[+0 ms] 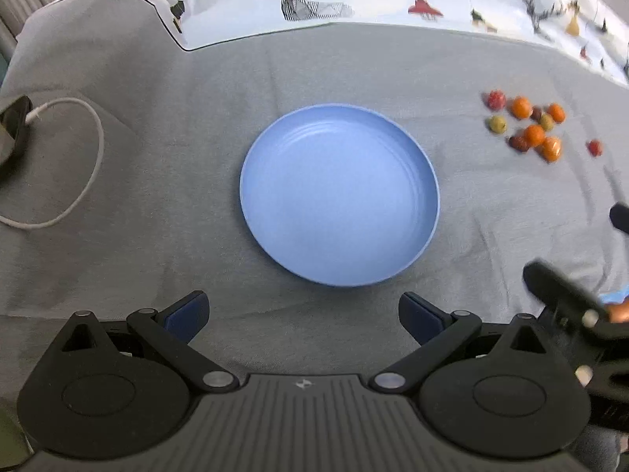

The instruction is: Organize fruits

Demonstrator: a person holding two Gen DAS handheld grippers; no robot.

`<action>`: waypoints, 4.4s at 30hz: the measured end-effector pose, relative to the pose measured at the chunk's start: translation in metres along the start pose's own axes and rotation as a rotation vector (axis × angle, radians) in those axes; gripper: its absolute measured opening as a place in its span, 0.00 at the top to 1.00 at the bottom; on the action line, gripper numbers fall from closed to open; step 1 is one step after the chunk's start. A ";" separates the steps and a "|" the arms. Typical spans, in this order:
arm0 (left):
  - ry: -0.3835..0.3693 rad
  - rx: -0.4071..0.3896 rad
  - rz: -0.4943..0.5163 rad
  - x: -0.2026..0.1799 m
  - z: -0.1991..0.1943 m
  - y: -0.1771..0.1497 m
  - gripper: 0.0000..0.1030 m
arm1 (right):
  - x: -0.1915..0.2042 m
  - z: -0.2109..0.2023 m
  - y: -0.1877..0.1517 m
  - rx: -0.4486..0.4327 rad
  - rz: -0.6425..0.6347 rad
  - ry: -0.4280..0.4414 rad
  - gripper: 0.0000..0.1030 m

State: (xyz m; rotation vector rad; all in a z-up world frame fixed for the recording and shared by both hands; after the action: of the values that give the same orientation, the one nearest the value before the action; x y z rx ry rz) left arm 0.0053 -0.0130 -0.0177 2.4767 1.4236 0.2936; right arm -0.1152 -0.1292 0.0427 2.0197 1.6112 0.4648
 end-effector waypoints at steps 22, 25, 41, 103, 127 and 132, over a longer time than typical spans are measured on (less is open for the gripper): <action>0.031 0.079 -0.012 0.014 0.033 0.001 0.00 | 0.019 0.038 -0.002 0.042 -0.046 0.073 0.01; 0.049 0.069 -0.016 0.020 0.026 -0.004 0.00 | 0.021 0.037 -0.001 0.043 -0.043 0.087 0.01; 0.073 0.065 -0.004 0.015 0.029 0.003 0.00 | 0.001 0.045 -0.004 0.071 0.014 0.114 0.01; -0.037 -0.303 0.373 -0.232 0.172 0.159 0.02 | -0.246 0.204 -0.033 0.005 0.487 -0.380 0.00; -0.358 -0.370 0.535 -0.256 0.169 0.139 0.73 | -0.238 0.199 -0.022 -0.099 0.397 -0.333 0.61; -0.333 -0.386 0.491 -0.238 0.159 0.138 0.73 | -0.237 0.195 -0.022 -0.084 0.396 -0.263 0.61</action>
State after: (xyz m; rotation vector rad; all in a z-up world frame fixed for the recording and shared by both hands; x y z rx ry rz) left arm 0.0476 -0.3065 -0.1317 2.3668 0.5570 0.2096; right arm -0.0801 -0.3898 -0.1167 2.2316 1.0242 0.3785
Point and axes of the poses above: each gripper's, at about its wrist camera, not at the fingertips, and z roughly the way its jaws point, x to its left, y to its top, the point moved 2 cm from there along z, roughly the way its jaws point, and after that the axes turned 1 degree about z, right-handed, at the moved point
